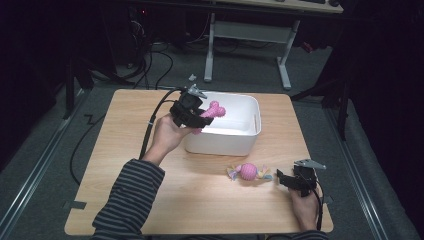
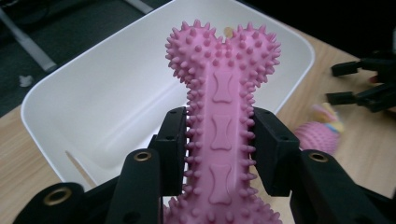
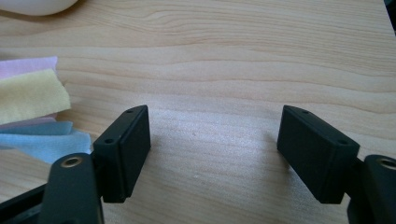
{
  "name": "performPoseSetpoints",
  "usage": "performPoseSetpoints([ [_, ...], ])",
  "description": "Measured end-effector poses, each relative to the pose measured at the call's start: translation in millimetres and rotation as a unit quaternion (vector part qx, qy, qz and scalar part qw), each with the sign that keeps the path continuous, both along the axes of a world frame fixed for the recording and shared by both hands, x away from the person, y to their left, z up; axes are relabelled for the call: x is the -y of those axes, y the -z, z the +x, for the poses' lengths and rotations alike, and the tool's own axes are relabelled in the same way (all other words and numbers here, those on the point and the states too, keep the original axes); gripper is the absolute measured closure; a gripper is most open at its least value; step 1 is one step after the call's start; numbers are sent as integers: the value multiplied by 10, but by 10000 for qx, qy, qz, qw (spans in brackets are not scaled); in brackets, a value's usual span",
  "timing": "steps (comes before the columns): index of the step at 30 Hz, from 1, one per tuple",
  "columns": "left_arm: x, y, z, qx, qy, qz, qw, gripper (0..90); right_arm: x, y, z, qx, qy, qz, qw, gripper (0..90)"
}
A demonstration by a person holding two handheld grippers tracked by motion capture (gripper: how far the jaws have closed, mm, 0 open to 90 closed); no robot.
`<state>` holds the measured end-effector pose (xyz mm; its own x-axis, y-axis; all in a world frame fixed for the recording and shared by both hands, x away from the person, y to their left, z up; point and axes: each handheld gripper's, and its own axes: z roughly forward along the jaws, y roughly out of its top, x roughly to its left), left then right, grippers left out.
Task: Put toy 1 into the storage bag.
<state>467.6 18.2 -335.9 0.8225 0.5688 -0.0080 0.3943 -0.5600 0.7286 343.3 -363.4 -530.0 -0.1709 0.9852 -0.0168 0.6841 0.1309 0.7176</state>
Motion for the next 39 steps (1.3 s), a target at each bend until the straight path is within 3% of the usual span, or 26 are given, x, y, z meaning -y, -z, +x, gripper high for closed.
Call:
performPoseSetpoints([
  [5,89,69,90,-1,-46,-6,10000,584,2,0,3,2,11,19,10000,255],
  [8,120,105,139,56,-49,111,9999,584,-2,-1,0,-14,-2,8,10000,258],
  [17,152,241,331,-62,-311,85,9995,584,1,0,2,-2,-6,18,10000,256],
  [33,382,436,413,-159,-116,317,9993,580,0,0,-5,-3,-27,2,10000,253],
  [36,378,449,440,-227,-88,184,9995,577,0,0,-4,-2,-27,2,10000,253],
  [39,405,490,439,-219,-62,254,9994,576,0,0,-4,-1,-29,-2,10000,253],
])
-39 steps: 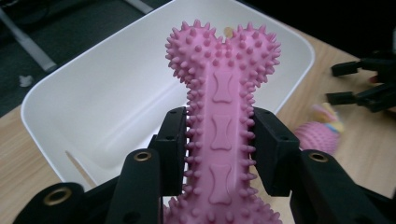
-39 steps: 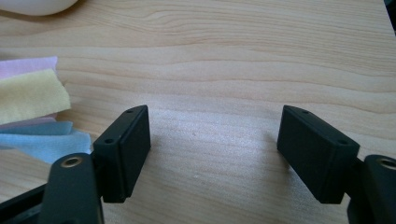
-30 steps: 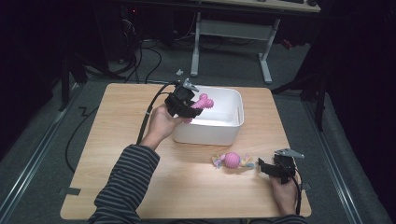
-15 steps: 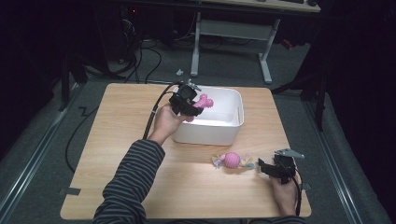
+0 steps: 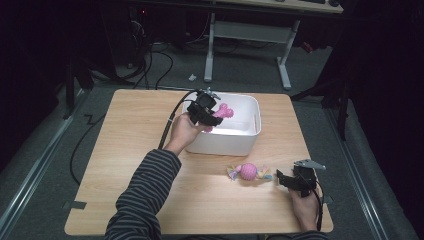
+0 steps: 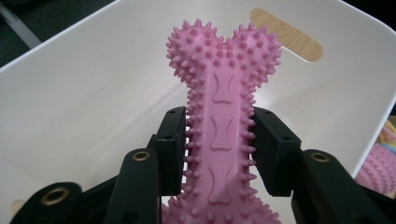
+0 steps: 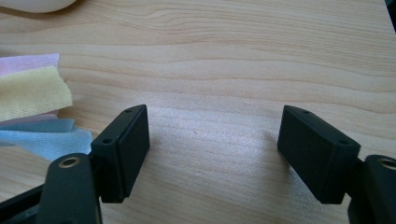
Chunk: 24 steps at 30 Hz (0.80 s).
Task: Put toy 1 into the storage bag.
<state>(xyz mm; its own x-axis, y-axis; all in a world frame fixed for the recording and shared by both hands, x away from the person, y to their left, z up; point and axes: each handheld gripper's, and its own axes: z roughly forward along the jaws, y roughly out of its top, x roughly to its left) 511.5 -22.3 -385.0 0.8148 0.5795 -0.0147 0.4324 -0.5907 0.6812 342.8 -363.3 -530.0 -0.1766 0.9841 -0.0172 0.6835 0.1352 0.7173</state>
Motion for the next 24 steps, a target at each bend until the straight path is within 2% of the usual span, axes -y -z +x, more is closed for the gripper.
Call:
performPoseSetpoints([
  [6,77,32,-21,20,89,179,9998,566,0,0,0,3,2,-5,10000,254],
  [9,106,68,-18,-47,83,234,9997,554,0,0,-6,-2,2,-3,10000,253],
  [12,90,35,-26,-14,130,57,9999,527,-1,-1,-8,-5,6,1,10000,253],
  [14,81,12,-29,-8,134,13,9999,477,-3,-1,-8,-8,11,7,10000,253],
  [15,69,-37,-54,85,97,32,9999,460,-3,0,-8,-7,10,6,10000,252],
  [24,-36,-236,-278,296,189,-196,9992,388,-5,1,-6,-6,-6,18,10000,246],
])
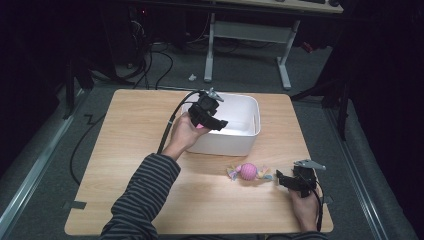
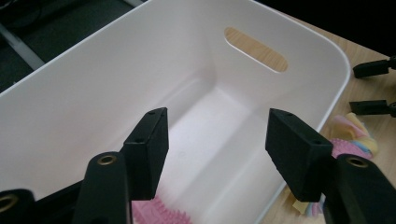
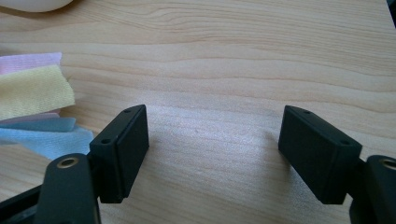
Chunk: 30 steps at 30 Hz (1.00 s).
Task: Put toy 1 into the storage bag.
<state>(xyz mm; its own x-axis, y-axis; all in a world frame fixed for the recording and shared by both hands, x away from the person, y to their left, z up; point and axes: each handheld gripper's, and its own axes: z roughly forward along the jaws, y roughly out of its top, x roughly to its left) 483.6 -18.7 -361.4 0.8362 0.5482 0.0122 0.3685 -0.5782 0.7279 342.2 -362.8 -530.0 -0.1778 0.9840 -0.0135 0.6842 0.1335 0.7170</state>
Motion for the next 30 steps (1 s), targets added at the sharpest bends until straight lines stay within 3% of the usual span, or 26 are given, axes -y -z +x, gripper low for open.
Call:
performPoseSetpoints([
  [6,-222,-77,-165,123,-121,-257,9995,363,0,0,0,-1,1,3,10000,247],
  [8,-391,-121,-287,195,-218,-464,9985,356,0,0,0,0,2,2,10000,247],
  [16,-751,-149,-515,250,-436,-612,9969,328,1,0,0,1,2,1,10000,247],
  [30,-1148,-135,-739,330,-761,-916,9923,296,0,0,0,0,4,3,10000,247],
])
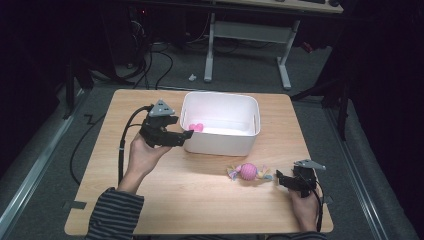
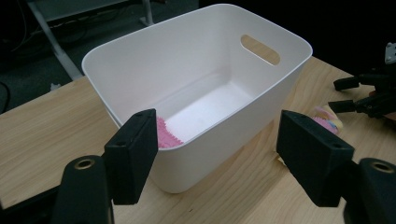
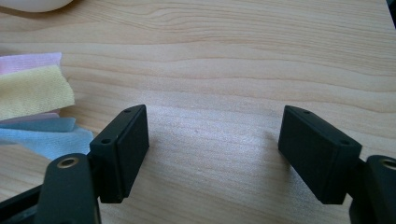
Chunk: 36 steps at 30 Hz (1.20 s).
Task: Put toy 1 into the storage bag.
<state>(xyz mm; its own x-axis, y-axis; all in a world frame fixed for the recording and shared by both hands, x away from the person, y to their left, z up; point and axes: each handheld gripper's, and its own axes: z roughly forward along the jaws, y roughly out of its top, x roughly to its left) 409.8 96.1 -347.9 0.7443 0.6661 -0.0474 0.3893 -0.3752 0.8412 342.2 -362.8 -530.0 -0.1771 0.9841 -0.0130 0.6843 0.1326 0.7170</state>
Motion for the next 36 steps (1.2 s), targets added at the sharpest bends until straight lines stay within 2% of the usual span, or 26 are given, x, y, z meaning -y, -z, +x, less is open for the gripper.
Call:
performPoseSetpoints([
  [4,-92,26,-42,-16,-80,65,9999,306,0,0,0,0,-1,0,10000,247],
  [13,-345,87,-167,1,-309,-160,9994,307,0,0,-1,2,2,-6,10000,247],
  [19,-505,138,-219,-38,-495,-172,9986,311,-1,-1,-6,-8,8,-16,10000,247],
  [28,-733,262,-292,-143,-722,-322,9968,327,-4,0,-9,-3,16,-3,10000,246],
  [36,-863,372,-356,-205,-891,-342,9952,331,-3,-2,-10,-13,16,-15,10000,246],
])
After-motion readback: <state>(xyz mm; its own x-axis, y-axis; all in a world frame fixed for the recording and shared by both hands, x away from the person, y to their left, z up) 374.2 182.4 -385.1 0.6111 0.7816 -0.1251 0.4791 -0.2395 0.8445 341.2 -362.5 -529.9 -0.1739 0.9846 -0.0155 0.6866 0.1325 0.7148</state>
